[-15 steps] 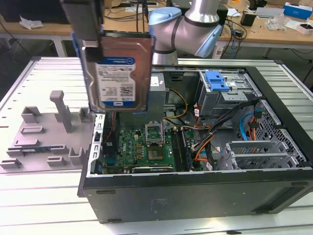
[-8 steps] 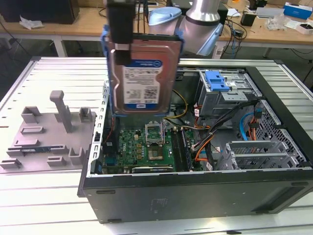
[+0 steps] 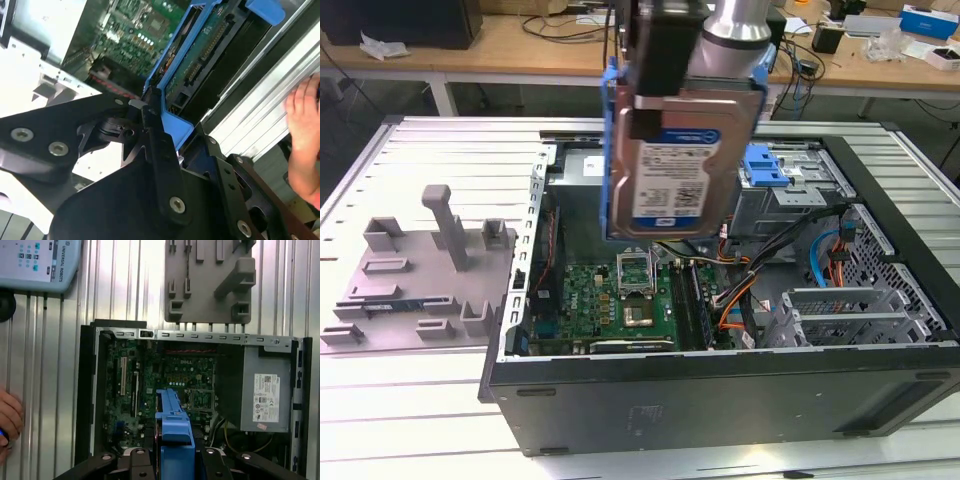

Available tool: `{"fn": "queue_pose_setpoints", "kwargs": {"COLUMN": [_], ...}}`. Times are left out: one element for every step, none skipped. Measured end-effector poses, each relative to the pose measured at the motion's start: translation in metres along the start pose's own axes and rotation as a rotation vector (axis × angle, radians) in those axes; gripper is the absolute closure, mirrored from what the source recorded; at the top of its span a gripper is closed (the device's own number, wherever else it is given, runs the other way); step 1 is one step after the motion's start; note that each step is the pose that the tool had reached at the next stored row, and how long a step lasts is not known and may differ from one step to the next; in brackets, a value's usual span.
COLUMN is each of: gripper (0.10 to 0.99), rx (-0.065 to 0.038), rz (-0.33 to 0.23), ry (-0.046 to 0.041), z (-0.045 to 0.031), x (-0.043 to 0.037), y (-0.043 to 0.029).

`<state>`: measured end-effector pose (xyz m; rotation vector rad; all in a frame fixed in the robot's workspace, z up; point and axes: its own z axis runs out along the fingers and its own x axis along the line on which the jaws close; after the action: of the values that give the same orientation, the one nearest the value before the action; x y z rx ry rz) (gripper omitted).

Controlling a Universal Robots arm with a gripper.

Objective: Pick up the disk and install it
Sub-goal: 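Pick up the disk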

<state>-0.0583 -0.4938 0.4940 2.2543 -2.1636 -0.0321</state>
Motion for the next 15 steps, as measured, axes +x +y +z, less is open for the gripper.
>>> {"fn": "queue_pose_setpoints", "kwargs": {"gripper": [0.718, 0.718, 0.718, 0.718, 0.718, 0.718, 0.718, 0.718, 0.718, 0.718, 0.718, 0.718, 0.718, 0.718, 0.718], "rx": [0.000, 0.000, 0.000, 0.000, 0.000, 0.000, 0.000, 0.000, 0.000, 0.000, 0.000, 0.000, 0.000, 0.000, 0.000], "rz": [0.000, 0.000, -0.001, -0.001, -0.001, -0.001, -0.001, -0.001, -0.001, -0.001, -0.001, -0.001, -0.001, -0.001, -0.001], "ry": [0.0000, -0.0001, -0.0002, -0.0002, -0.0002, -0.0004, -0.0004, -0.0003, -0.0004, -0.0003, -0.0003, -0.0003, -0.0003, -0.0002, -0.0003], "z": [-0.0001, -0.0003, -0.0004, -0.0006, -0.0007, -0.0006, -0.0006, -0.0007, -0.0006, -0.0007, -0.0007, -0.0007, -0.0007, -0.0007, -0.0007], "x": [0.0009, 0.0021, 0.0030, 0.0041, 0.0050, 0.0052, 0.0052, 0.0052, 0.0052, 0.0053, 0.0053, 0.0053, 0.0053, 0.0053, 0.0053], "y": [-0.0046, -0.0102, -0.0150, -0.0201, -0.0237, -0.0244, -0.0244, -0.0244, -0.0244, -0.0244, -0.0244, -0.0244, -0.0244, -0.0244, -0.0244]}}
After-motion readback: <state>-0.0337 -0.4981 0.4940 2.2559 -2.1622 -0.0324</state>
